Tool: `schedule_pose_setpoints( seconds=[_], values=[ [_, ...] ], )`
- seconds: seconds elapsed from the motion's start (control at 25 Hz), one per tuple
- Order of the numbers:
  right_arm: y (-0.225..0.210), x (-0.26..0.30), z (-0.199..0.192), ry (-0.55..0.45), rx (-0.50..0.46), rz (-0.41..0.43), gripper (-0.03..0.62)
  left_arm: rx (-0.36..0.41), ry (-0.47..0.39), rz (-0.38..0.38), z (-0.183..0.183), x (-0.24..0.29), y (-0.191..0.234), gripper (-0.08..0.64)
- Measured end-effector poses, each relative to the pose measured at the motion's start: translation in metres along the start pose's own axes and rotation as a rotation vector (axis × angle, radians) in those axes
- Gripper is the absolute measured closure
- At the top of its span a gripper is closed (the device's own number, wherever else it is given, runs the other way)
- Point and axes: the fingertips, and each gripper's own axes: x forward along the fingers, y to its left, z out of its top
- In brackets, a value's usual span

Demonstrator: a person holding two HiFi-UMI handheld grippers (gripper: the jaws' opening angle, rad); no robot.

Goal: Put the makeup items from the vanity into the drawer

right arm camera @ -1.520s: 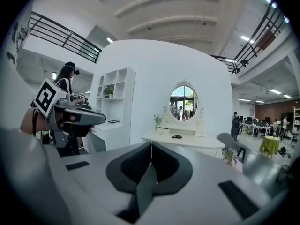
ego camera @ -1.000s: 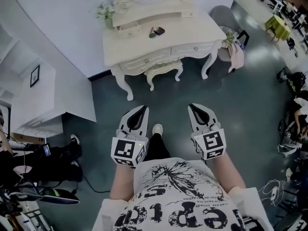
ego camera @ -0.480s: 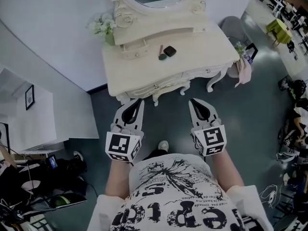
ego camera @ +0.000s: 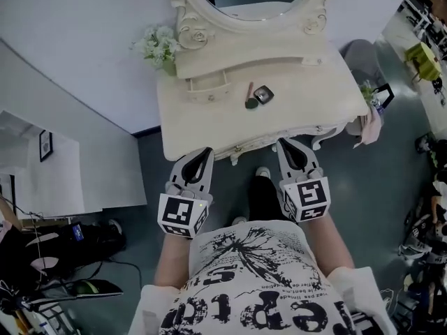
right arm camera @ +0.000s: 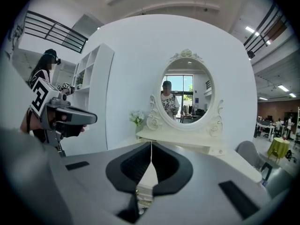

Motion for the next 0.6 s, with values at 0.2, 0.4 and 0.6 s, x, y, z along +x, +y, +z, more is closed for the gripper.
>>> schedule_pose_setpoints(
  seconds=[0.2,0.4,0.6],
  values=[
    [-0.042,0.060,0.015,-0.008,-0.028,0.064,0.574,-0.013,-0.004,0.066,0.009,0.053,0.023,0.540],
    [-0.094,0.114,0.021,-0.001,-0.048,0.113,0.574,-0.021,-0.022,0.127,0.017,0.113,0.041,0.540],
    [-0.136,0.172,0.001,0.056,-0.068,0.183,0.574,-0.053,-0.028,0.194,0.012,0.174,0.063,0.538]
  ],
)
